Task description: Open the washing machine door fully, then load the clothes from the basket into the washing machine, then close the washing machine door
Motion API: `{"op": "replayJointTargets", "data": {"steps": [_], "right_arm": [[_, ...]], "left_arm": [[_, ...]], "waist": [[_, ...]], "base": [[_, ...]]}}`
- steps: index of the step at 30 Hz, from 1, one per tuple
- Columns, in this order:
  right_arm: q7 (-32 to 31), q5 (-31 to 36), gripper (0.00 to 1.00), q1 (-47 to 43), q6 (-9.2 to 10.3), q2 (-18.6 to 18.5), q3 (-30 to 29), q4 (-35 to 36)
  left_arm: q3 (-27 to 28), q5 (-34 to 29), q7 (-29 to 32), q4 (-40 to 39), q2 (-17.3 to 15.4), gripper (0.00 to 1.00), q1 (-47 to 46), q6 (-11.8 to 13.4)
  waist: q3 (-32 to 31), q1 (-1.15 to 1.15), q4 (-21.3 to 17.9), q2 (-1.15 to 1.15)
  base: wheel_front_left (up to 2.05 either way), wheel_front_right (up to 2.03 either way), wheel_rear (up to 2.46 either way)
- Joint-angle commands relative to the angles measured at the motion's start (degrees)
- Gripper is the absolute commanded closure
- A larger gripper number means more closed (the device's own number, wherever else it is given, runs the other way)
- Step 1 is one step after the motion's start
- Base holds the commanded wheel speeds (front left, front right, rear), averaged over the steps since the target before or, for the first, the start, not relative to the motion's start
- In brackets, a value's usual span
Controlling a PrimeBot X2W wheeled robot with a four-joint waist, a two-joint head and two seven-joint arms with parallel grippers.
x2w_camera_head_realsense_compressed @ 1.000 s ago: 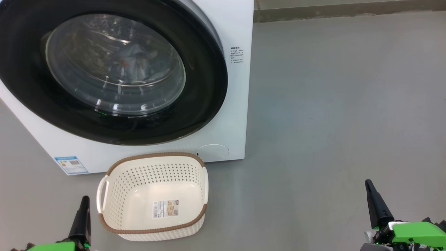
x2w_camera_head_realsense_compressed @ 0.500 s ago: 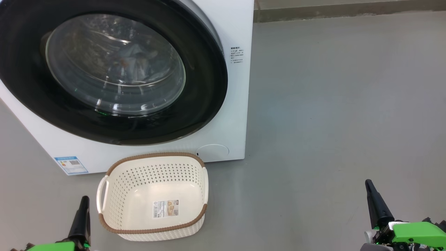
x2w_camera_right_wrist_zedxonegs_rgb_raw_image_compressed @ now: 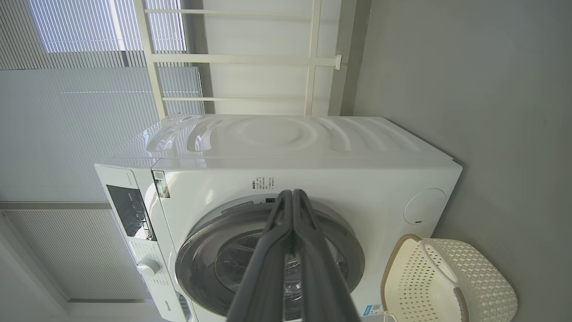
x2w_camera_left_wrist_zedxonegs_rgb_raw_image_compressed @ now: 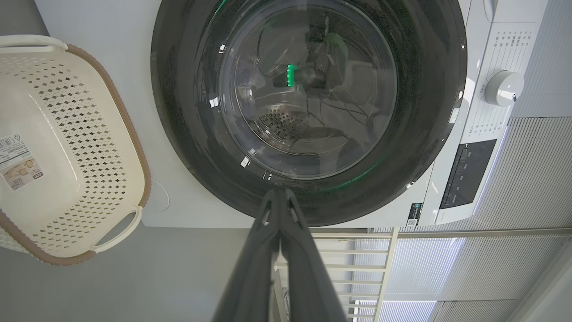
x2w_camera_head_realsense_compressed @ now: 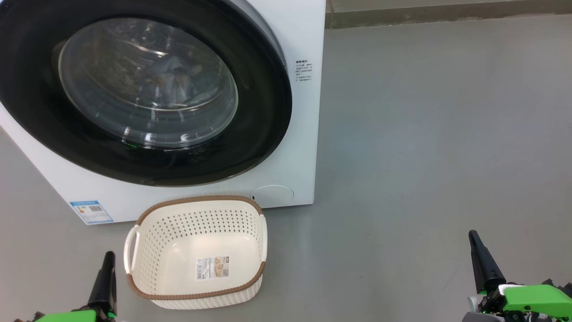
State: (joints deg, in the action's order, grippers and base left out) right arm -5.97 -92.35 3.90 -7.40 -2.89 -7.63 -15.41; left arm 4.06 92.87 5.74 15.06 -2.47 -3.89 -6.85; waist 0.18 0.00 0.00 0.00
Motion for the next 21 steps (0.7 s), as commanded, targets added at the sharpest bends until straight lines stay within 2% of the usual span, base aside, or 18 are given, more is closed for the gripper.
{"op": "replayJointTargets", "data": {"steps": [1,21], "right_arm": [[-0.4,0.0,1.00,2.3,-0.09,-0.1,1.3,1.4],[-0.4,0.1,1.00,2.3,-0.09,-0.1,1.2,1.4]], "left_arm": [[2.0,-0.3,0.4,-1.0,-0.8,1.00,-2.3,-0.6],[2.1,-0.4,0.5,-1.0,-0.7,1.00,-2.3,-0.6]], "waist": [[0.0,0.00,0.0,0.00],[0.0,0.00,0.0,0.00]], "base": [[0.00,0.00,0.00],[0.00,0.00,0.00]]}}
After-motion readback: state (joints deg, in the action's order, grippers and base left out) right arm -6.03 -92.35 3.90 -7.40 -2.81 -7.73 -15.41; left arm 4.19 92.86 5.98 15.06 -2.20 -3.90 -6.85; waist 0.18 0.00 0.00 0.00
